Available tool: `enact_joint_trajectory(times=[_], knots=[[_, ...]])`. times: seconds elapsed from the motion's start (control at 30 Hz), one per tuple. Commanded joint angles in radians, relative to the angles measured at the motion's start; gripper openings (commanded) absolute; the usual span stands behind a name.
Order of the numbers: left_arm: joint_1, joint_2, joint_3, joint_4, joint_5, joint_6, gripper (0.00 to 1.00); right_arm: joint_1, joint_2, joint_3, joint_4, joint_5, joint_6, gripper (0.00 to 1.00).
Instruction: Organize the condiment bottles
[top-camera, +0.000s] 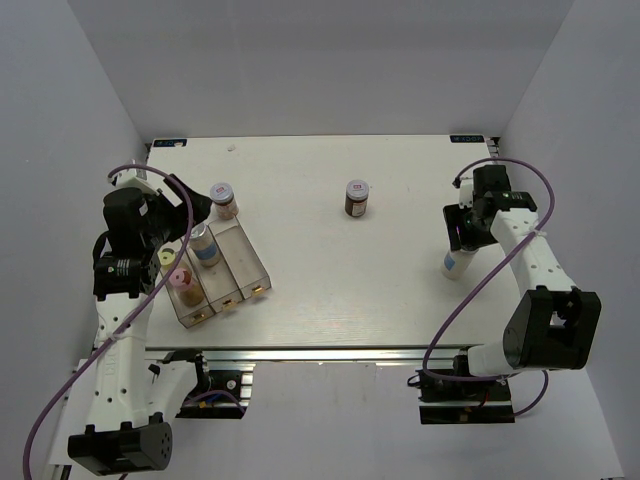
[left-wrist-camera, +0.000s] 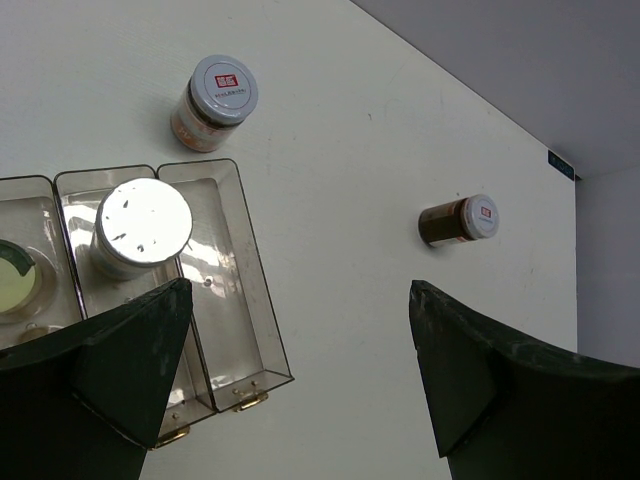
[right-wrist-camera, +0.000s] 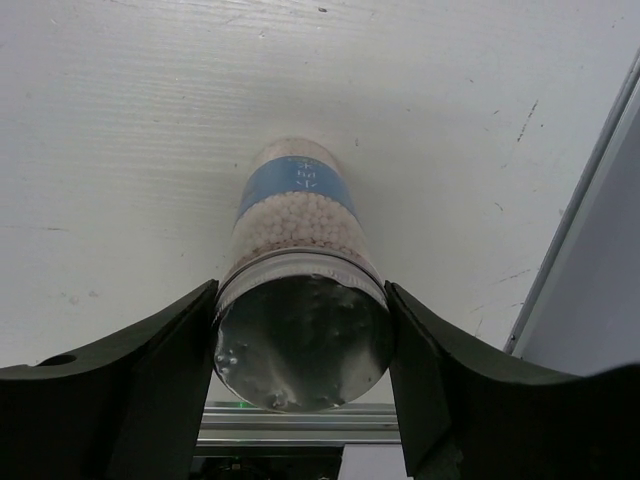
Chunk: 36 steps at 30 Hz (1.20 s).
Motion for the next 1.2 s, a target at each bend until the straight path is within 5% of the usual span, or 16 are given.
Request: enact_joint_trajectory(times=[0.0,0.3,0.5,0.67,0.97,1.17], knots=[[-0.002,-0.006,0.014,-0.001,-0.008,0.013,0.98,-0.002,-0.012,0.033,-0.031,-0.089,-0.037,0.33],[-0.002,-0.030,0.049,0.012,-0.010,0.036,0.98,0.065,-0.049,0.198,-0.085,-0.698,-0.373,0.00],[-0.002,-0.059,0.107,0.004,-0.047,0.054,0.98,0.387,-0.026,0.241,0.042,-0.669,-0.425,0.00],[0.000,-0.100,0.167,-0.040,-0.106,0.053,0.98,0.580,0.136,0.440,0.061,-0.679,-0.364,0.00],[-0.002,-0.215,0.224,-0.111,-0.244,0.029,0.98,0.768,0.474,0.951,0.038,-0.688,-0.214,0.00],[-0.002,-0.298,0.221,-0.158,-0.292,0.015,0.98,0.894,0.597,1.079,0.122,-0.689,-0.154,0.00]])
